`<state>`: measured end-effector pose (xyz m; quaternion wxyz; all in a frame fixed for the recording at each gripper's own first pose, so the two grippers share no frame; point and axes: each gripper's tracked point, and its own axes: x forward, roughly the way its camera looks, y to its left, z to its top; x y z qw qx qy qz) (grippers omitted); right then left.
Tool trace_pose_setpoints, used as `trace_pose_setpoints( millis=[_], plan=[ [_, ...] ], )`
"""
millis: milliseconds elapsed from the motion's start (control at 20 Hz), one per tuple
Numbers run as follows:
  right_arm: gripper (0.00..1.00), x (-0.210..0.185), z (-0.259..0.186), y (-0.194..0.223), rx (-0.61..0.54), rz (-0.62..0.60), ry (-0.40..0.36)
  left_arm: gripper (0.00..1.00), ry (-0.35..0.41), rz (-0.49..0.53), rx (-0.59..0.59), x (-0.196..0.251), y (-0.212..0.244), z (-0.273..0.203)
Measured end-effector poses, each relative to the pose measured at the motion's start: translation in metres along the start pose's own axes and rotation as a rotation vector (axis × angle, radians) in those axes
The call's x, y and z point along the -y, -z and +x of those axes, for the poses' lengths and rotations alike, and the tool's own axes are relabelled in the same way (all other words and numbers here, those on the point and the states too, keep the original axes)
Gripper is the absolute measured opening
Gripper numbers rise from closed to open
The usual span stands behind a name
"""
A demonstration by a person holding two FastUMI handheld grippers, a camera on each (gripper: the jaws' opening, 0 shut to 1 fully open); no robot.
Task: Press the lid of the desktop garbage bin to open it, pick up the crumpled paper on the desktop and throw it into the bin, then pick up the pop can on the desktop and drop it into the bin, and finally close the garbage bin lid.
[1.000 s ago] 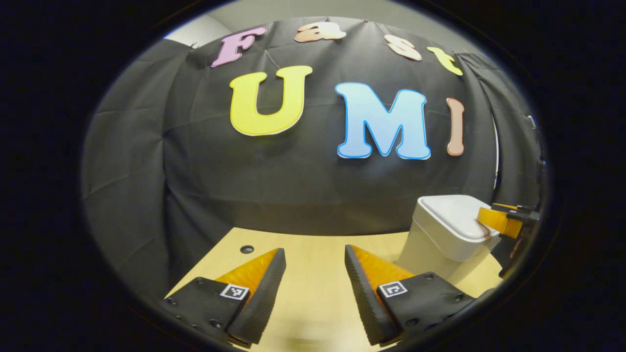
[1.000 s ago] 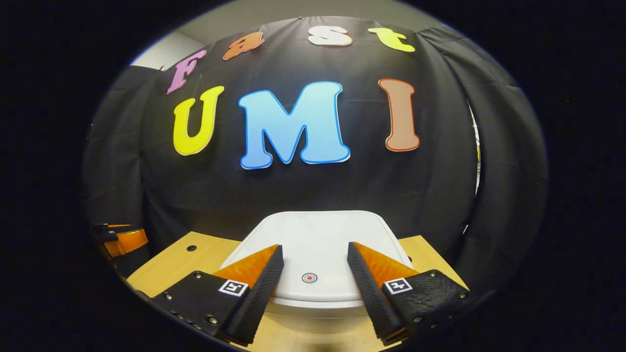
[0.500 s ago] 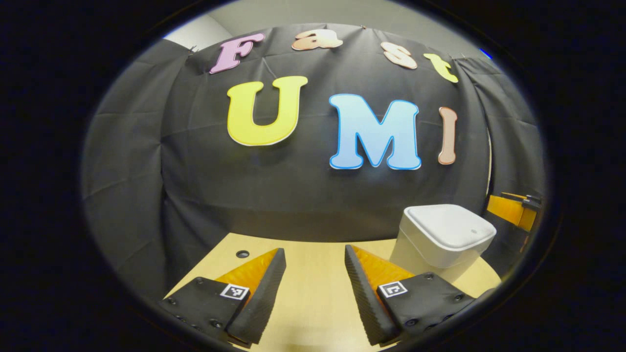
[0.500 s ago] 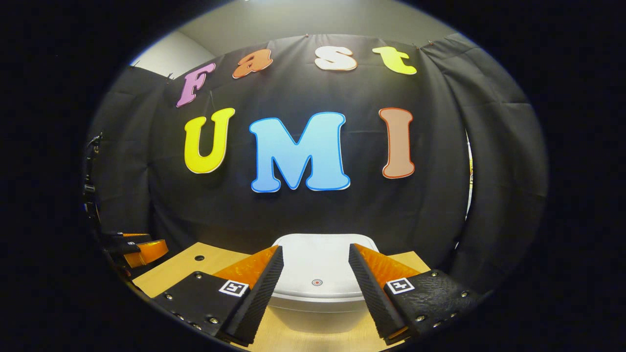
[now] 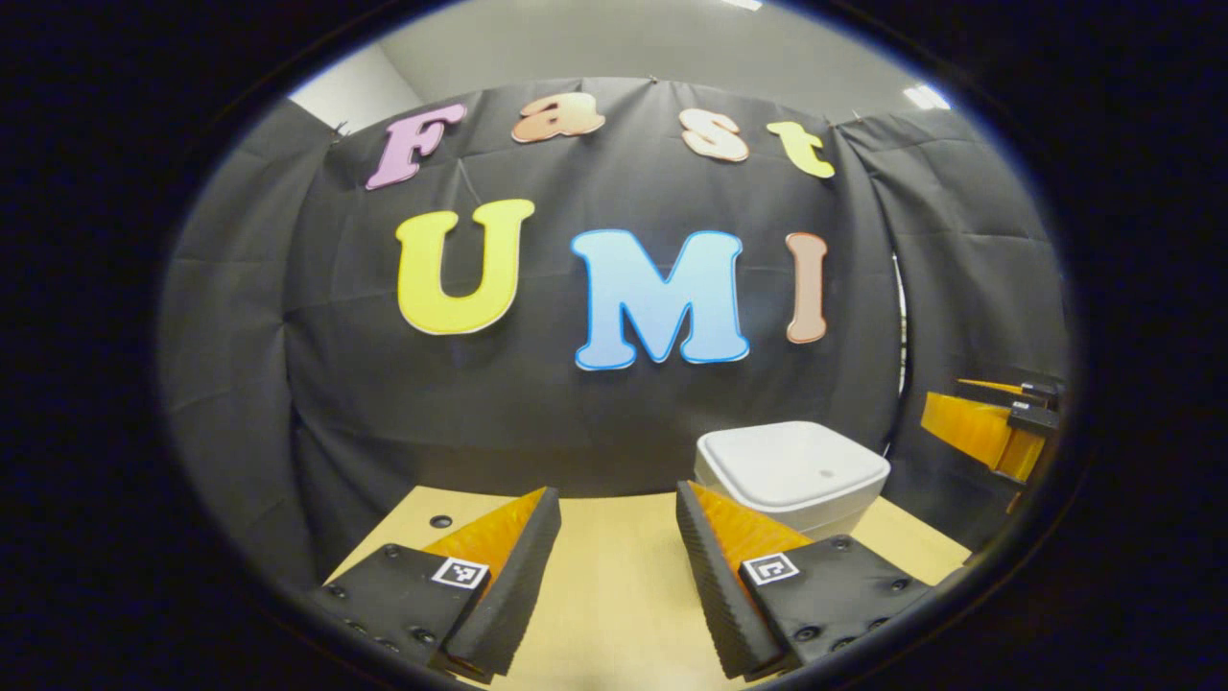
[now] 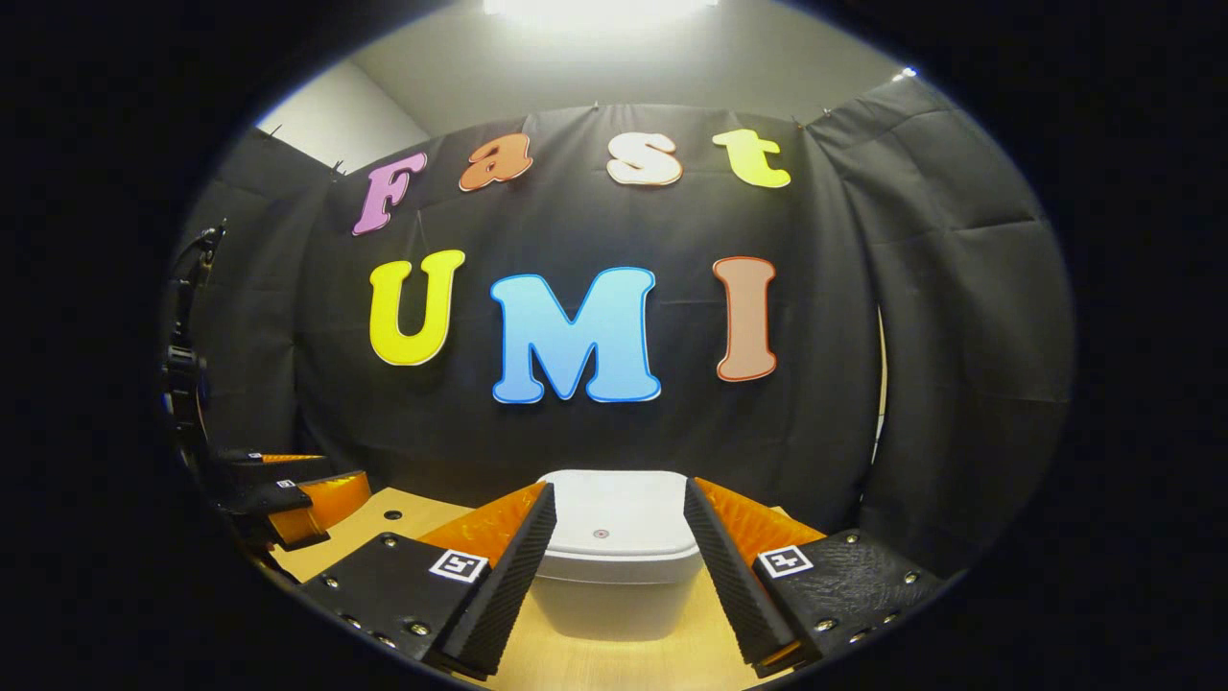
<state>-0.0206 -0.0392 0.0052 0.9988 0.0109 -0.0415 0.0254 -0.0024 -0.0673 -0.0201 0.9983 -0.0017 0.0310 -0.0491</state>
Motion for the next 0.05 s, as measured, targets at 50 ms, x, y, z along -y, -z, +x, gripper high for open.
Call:
trace_pose_setpoints(
  millis=[50],
  plan=[
    [0.87,0.0193,-0.0070,-0.0027,0.011,0.011,0.011,0.81,0.020,0.013,0.015,0.0323,-0.0078,-0.0040]
  ],
)
